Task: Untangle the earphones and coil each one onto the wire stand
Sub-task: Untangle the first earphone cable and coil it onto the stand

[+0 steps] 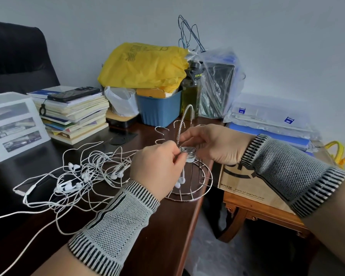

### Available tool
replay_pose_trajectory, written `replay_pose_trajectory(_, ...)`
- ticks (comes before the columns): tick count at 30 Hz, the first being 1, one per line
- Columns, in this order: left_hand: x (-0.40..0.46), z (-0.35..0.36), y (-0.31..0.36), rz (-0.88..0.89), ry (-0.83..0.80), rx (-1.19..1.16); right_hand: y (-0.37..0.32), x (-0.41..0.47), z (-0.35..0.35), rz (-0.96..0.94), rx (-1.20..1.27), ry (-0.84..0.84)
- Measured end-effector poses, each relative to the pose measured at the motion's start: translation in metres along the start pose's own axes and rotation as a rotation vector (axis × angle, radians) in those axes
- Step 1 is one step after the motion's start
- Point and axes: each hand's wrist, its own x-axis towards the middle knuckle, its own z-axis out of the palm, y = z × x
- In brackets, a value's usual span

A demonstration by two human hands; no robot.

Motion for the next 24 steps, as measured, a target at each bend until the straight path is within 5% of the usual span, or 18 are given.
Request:
replay_pose_trajectory(16,0.005,-0.016,-0.002,0.101,-0.048,0.066,0.007,0.004,-0.002,-0.004,-0.093,0.083)
replay_pose_trajectory(24,-0.007,-0.001,-0.001,-0.412,-0.106,-0.536,0.009,-0.006,0.004,-0.065,-0.012,0.209)
